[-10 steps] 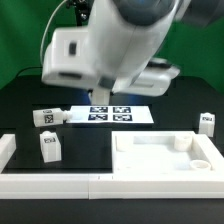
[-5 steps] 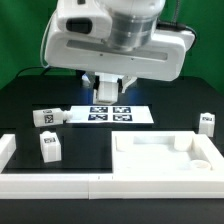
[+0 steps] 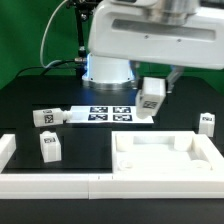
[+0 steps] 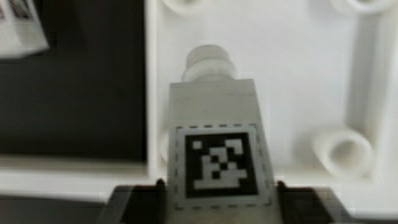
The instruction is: Assemble one leg
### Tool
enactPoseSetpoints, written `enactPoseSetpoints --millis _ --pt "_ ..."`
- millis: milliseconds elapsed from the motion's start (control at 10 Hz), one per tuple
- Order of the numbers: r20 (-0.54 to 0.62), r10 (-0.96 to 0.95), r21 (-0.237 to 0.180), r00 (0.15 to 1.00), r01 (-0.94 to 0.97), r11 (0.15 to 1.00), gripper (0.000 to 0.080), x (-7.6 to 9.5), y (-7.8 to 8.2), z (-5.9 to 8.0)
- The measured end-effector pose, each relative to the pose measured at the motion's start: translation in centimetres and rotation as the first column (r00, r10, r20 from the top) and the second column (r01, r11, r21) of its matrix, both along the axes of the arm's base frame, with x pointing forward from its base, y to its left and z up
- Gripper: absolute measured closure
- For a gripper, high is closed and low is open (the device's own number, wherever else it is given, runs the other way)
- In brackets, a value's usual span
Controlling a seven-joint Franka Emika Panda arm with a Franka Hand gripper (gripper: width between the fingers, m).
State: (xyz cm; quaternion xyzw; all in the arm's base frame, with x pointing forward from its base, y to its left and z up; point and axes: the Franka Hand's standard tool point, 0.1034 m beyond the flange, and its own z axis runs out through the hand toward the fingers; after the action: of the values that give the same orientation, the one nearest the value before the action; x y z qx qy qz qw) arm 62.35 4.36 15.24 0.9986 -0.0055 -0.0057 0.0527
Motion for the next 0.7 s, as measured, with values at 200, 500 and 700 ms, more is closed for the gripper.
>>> enactPoseSetpoints --millis 200,500,700 --pt "0.119 0.009 0.011 0.993 -0.011 1.0 0.0512 0.7 -0.1 0.0" --pt "0.337 0.024 0.03 0.941 -0.036 0.999 0.0512 1.3 0.6 -0.4" --pt "0.47 0.014 0.072 0.883 -0.053 0.996 0.0512 1.0 4.0 -1.3"
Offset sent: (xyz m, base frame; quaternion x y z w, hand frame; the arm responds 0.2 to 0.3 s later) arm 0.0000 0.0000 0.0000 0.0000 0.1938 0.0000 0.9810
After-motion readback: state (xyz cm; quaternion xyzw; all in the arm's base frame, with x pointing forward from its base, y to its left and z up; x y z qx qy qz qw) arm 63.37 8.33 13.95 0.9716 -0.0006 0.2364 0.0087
